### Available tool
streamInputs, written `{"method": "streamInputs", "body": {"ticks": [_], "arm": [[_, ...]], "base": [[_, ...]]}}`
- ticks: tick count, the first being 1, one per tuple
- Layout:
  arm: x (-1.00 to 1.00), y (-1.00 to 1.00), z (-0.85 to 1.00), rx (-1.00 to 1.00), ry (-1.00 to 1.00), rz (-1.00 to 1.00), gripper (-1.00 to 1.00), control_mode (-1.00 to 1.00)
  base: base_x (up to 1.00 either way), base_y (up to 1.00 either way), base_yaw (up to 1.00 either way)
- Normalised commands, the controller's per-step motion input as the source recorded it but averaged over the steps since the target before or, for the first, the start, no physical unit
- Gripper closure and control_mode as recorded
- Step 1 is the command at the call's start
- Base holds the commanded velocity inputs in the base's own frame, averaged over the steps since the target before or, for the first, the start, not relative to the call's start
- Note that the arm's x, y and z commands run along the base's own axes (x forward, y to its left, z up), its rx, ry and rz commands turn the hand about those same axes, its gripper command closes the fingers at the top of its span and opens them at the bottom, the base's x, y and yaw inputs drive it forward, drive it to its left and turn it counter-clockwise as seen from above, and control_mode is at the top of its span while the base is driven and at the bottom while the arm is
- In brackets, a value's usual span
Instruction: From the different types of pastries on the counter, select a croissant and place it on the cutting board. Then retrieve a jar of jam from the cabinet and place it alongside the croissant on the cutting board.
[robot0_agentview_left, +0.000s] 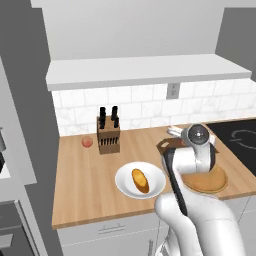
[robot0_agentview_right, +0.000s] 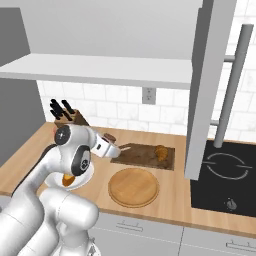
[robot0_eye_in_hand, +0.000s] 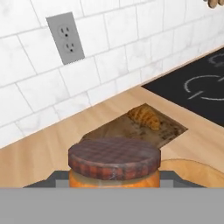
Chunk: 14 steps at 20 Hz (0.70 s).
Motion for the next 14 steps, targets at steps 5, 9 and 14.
{"method": "streamInputs", "body": {"ticks": [5, 9, 14], "arm": [[0.02, -0.05, -0.05, 0.00, 0.00, 0.00, 1.00, -1.00], [0.24, -0.25, -0.48, 0.00, -0.04, 0.00, 1.00, -1.00], [0.40, -0.10, -0.47, 0.00, -0.13, 0.00, 1.00, -1.00]], "base": [[0.00, 0.00, 0.00], [0.00, 0.00, 0.00], [0.00, 0.00, 0.00]]}}
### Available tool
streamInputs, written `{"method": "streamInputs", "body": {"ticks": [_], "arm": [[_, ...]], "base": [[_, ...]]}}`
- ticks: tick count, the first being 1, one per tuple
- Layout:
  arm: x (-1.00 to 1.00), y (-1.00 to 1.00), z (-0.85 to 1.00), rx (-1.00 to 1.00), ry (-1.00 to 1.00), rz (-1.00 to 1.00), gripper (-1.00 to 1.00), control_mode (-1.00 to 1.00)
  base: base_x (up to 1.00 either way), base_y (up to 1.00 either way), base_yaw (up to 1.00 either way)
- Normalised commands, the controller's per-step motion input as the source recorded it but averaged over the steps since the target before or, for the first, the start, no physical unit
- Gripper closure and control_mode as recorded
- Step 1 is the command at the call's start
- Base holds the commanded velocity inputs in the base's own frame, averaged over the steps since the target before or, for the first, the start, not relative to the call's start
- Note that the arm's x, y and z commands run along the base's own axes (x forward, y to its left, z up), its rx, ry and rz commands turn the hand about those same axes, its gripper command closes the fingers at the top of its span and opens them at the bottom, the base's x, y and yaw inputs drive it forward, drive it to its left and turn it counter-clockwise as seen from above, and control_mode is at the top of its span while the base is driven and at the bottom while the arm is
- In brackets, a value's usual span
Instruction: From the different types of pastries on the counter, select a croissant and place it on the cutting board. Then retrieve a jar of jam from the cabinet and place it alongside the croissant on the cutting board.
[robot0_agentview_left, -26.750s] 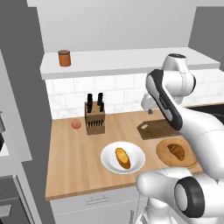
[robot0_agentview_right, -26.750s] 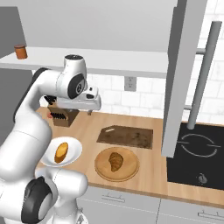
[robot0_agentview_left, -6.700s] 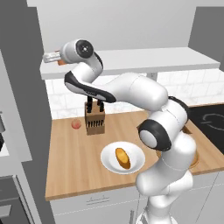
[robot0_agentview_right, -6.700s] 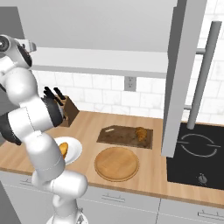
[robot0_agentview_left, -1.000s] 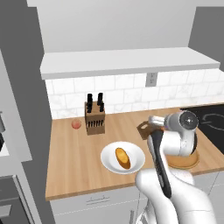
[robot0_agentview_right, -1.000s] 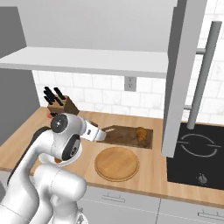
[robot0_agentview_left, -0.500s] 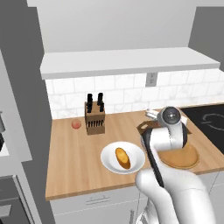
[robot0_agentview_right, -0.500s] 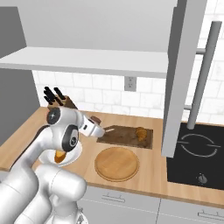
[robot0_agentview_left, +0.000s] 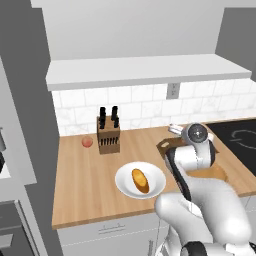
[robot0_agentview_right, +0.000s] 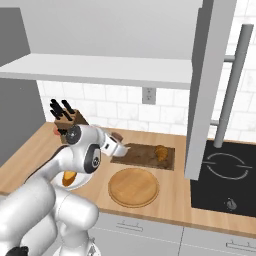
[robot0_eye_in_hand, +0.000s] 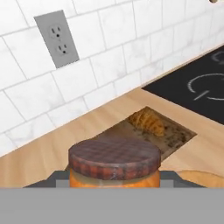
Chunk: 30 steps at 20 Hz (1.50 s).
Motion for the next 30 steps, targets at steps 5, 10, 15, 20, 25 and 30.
{"method": "streamInputs", "body": {"ticks": [5, 10, 15, 20, 25, 30], "arm": [[0.23, -0.03, -0.40, 0.00, -0.22, 0.00, 1.00, -1.00], [0.01, -0.20, -0.62, -0.01, -0.22, 0.00, 1.00, -1.00], [0.00, -0.09, -0.36, -0.01, -0.10, 0.00, 1.00, -1.00], [-0.04, 0.00, -0.14, -0.03, 0.00, -0.01, 1.00, -1.00], [-0.30, 0.00, -0.71, -0.15, 0.00, -0.04, 1.00, -1.00], [-0.39, 0.05, -0.97, -0.22, 0.00, -0.02, 1.00, -1.00]], "base": [[0.00, 0.00, 0.00], [0.00, 0.00, 0.00], [0.00, 0.00, 0.00], [0.00, 0.00, 0.00], [0.00, 0.00, 0.00], [0.00, 0.00, 0.00]]}}
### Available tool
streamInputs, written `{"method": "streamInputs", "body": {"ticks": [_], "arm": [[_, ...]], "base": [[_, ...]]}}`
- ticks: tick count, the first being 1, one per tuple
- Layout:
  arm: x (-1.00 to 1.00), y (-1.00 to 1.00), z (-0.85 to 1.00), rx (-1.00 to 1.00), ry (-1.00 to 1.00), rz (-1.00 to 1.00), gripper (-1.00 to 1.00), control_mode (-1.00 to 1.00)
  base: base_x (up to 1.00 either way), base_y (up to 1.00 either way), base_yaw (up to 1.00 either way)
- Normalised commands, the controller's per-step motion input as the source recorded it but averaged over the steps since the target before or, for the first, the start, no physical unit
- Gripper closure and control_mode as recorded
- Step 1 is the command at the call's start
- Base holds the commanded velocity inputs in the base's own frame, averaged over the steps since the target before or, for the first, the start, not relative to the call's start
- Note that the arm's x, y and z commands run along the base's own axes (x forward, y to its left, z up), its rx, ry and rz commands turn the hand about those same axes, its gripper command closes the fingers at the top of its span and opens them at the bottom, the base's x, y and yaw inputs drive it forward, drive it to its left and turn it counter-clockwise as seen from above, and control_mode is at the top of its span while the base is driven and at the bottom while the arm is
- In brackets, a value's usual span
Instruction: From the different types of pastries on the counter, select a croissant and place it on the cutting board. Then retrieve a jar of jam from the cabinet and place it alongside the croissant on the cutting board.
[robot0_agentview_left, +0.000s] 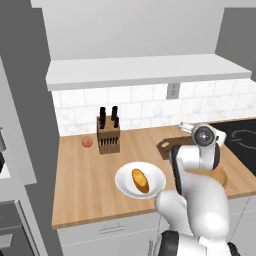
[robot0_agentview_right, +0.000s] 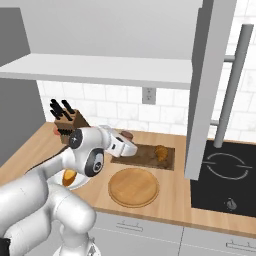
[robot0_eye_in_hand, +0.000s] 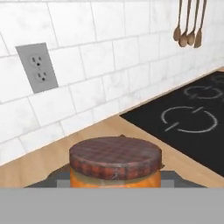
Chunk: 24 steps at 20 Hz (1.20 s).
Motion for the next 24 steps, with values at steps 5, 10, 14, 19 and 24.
{"method": "streamInputs", "body": {"ticks": [5, 10, 14, 19, 24], "arm": [[-0.16, 0.38, -1.00, -0.24, 0.00, 0.00, 1.00, -1.00], [0.00, 0.18, -1.00, -0.19, 0.00, 0.00, 1.00, -1.00], [0.00, 0.00, -1.00, -0.16, -0.02, 0.00, 1.00, -1.00], [0.07, 0.00, -1.00, -0.15, -0.09, 0.00, 1.00, -1.00], [0.20, -0.03, -0.83, -0.10, -0.16, 0.00, 1.00, -1.00]], "base": [[0.00, 0.00, 0.00], [0.00, 0.00, 0.00], [0.00, 0.00, 0.00], [0.00, 0.00, 0.00], [0.00, 0.00, 0.00]]}}
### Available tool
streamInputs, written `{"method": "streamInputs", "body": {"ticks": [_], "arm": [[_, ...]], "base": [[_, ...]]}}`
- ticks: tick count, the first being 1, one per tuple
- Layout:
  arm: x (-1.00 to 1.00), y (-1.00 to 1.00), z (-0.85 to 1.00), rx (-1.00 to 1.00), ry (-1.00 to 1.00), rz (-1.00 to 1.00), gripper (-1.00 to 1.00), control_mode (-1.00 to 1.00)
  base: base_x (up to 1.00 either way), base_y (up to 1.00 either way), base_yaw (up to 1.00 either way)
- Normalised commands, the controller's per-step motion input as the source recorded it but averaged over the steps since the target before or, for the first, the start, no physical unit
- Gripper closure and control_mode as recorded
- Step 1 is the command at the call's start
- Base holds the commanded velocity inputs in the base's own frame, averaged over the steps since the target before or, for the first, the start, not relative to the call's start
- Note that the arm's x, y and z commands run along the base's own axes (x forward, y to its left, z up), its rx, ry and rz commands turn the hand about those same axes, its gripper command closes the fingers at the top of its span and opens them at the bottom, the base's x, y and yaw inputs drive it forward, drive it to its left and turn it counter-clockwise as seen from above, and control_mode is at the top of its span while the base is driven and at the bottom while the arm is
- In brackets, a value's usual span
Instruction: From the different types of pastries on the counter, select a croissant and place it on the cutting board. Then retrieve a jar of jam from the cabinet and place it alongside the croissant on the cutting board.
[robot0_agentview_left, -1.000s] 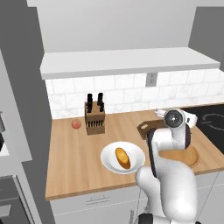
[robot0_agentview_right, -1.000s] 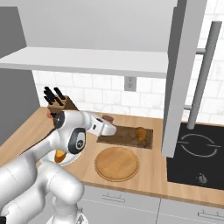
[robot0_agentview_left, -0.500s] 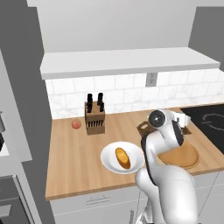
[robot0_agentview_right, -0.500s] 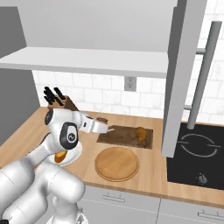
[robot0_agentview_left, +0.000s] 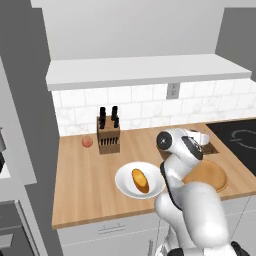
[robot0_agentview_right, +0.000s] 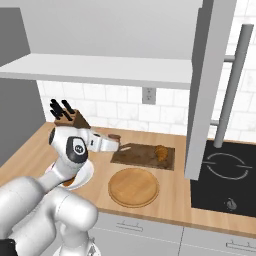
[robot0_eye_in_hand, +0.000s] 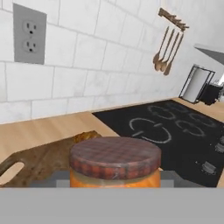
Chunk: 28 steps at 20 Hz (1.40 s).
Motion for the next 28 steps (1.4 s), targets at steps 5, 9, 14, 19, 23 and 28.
{"method": "streamInputs", "body": {"ticks": [5, 9, 14, 19, 23, 28], "arm": [[0.01, -0.37, -0.82, -0.03, -0.12, 0.00, 1.00, -1.00], [-0.02, -0.28, -0.36, 0.00, -0.04, 0.00, 1.00, -1.00], [0.00, -0.03, -0.04, 0.00, 0.00, 0.00, 1.00, -1.00], [0.00, -0.20, -0.25, 0.00, -0.09, 0.00, 1.00, -1.00], [0.00, -0.03, -0.25, 0.00, -0.21, 0.00, 1.00, -1.00], [0.00, 0.00, -0.29, 0.00, -0.13, 0.00, 1.00, -1.00]], "base": [[0.00, 0.00, 0.00], [0.00, 0.00, 0.00], [0.00, 0.00, 0.00], [0.00, 0.00, 0.00], [0.00, 0.00, 0.00], [0.00, 0.00, 0.00]]}}
